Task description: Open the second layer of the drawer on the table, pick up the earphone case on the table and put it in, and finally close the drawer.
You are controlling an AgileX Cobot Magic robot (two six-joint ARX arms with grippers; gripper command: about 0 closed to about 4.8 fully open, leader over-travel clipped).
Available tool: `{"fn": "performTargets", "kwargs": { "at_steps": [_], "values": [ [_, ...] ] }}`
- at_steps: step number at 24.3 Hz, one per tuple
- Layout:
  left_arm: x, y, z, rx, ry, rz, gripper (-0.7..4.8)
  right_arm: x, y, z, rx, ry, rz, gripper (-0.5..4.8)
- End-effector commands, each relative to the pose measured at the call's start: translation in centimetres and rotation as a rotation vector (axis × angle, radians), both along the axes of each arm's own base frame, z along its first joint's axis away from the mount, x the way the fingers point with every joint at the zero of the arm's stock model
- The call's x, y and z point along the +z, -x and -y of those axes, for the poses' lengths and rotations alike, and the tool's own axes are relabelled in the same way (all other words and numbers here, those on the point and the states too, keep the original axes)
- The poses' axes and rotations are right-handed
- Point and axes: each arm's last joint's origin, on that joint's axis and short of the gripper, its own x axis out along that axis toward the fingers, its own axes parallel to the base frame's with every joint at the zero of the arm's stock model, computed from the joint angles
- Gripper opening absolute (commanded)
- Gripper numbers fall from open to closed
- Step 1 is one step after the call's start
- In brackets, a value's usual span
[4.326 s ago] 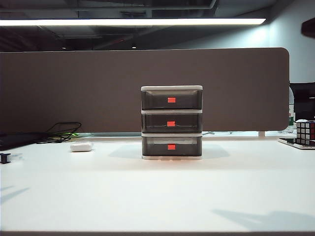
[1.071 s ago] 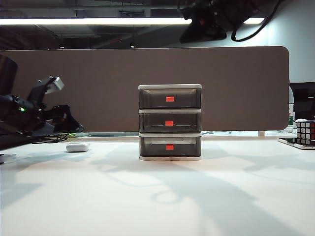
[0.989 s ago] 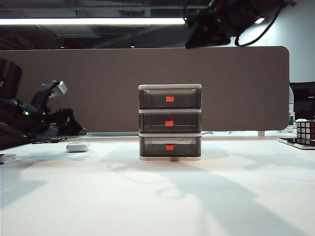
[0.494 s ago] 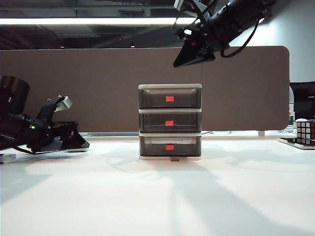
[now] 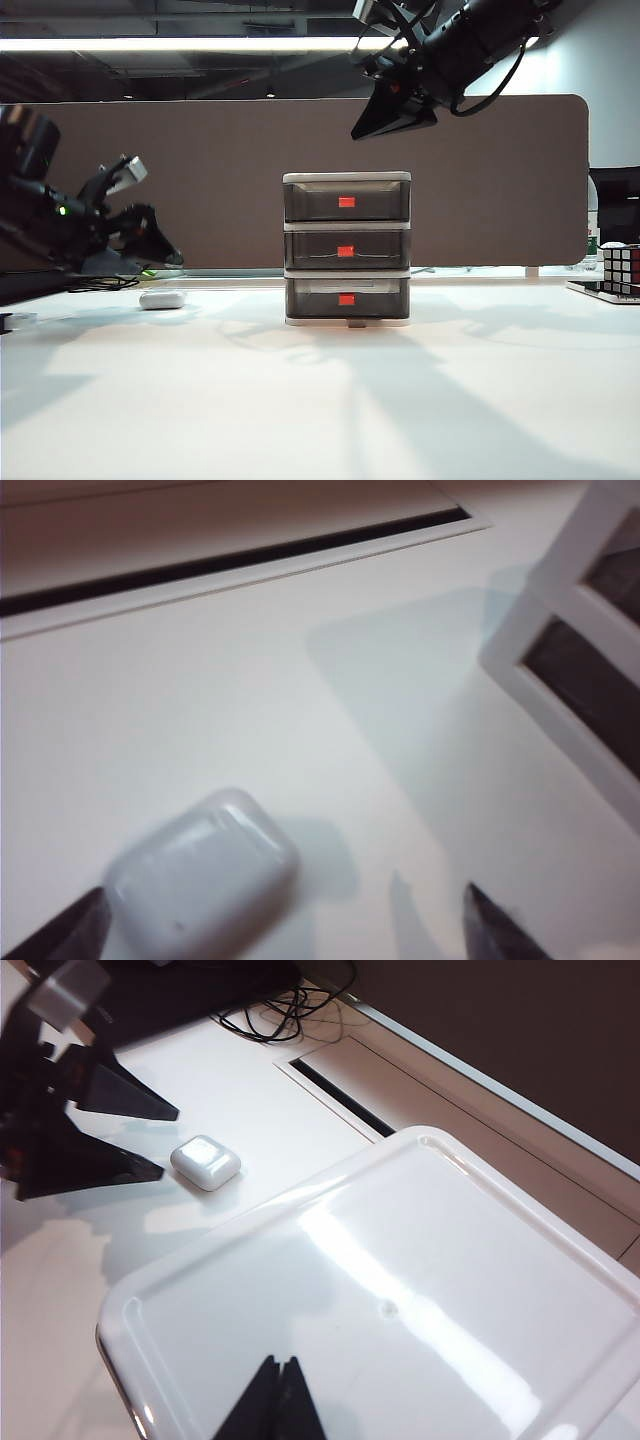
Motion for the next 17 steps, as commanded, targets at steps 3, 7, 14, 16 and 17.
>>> {"fn": "performTargets", "kwargs": {
  "at_steps": [3, 7, 14, 16, 17],
  "values": [
    [1.2, 1.5, 2.1, -0.182, 0.089, -0.097, 4.79, 0.2, 0.2, -0.1, 0.026, -0.014, -0.015, -0.02],
    [1.2, 2.3, 4.9, -0.306, 0.131, -0.161, 4.58, -0.1, 0.4, 0.0, 0.026, -0.004, -0.059, -0.02],
    [1.0, 3.5, 6.8, -0.462, 0.248, -0.280, 3.89, -0.4, 0.5, 0.0, 0.033, 0.002, -0.086, -0.02],
    [1.1, 3.8, 6.9, -0.548, 0.316, -0.298, 3.89, -0.3, 0.6, 0.0, 0.033, 0.003, -0.089, -0.02],
    [1.3, 4.0, 7.0, -0.642, 0.388, -0.304, 3.89, -0.2, 0.6, 0.0, 0.033, 0.003, -0.088, -0.02]
  ]
}}
